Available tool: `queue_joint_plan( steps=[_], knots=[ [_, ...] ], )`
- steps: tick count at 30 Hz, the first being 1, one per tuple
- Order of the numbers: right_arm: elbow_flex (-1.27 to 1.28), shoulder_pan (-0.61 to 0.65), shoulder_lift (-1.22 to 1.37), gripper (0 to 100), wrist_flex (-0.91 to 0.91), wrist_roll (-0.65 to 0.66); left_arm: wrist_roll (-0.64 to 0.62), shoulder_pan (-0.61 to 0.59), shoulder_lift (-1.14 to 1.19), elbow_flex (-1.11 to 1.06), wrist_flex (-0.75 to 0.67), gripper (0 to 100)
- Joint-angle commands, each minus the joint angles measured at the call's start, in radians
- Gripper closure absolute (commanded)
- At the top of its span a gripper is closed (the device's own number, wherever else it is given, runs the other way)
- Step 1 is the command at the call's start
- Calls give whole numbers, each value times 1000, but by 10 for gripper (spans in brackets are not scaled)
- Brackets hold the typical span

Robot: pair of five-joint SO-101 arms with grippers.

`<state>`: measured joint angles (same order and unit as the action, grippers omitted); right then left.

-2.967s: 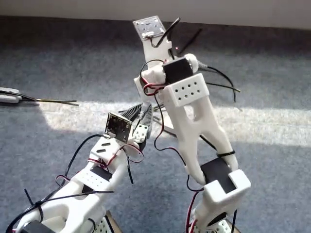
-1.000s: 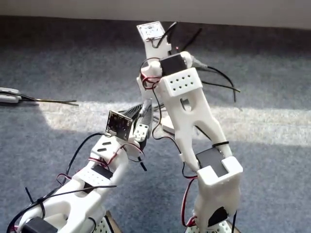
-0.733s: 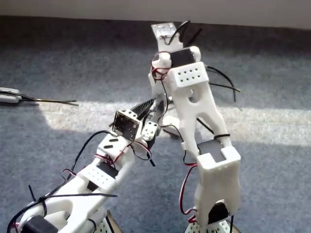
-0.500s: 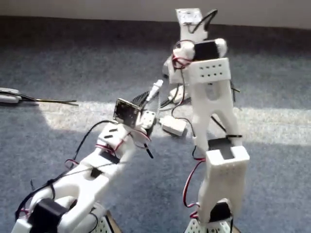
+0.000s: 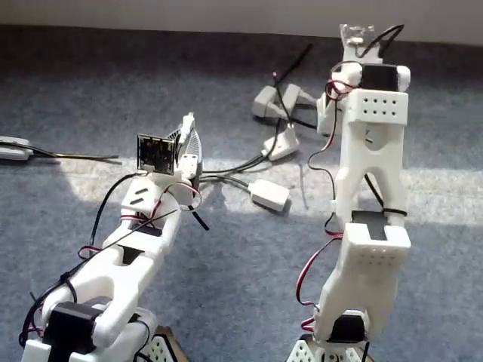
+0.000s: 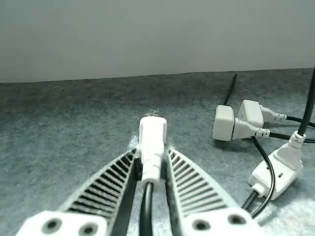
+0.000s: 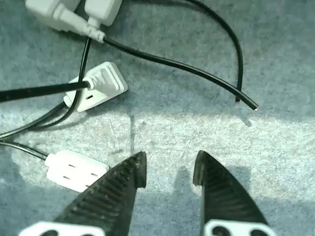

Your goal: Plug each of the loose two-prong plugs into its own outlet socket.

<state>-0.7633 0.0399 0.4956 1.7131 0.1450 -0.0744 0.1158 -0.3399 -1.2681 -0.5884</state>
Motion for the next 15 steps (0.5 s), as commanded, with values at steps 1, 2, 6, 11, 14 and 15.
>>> queue_joint_plan(
  steps=[1, 2, 6, 11, 14, 15],
  knots=[
    [56, 88, -4, 833, 13, 203, -72, -54, -4, 30, 12, 993],
    [74, 110, 1, 832, 13, 229, -117, -79, -2, 31, 32, 993],
    [142, 205, 8, 821, 12, 293, -252, -143, 7, 58, 72, 993],
    [228, 323, 8, 749, 12, 328, -253, -142, 8, 61, 74, 993],
    [268, 363, 8, 749, 18, 328, -253, -140, 8, 61, 74, 993],
    [278, 374, 8, 749, 28, 328, -253, -137, 8, 61, 74, 993]
  ],
)
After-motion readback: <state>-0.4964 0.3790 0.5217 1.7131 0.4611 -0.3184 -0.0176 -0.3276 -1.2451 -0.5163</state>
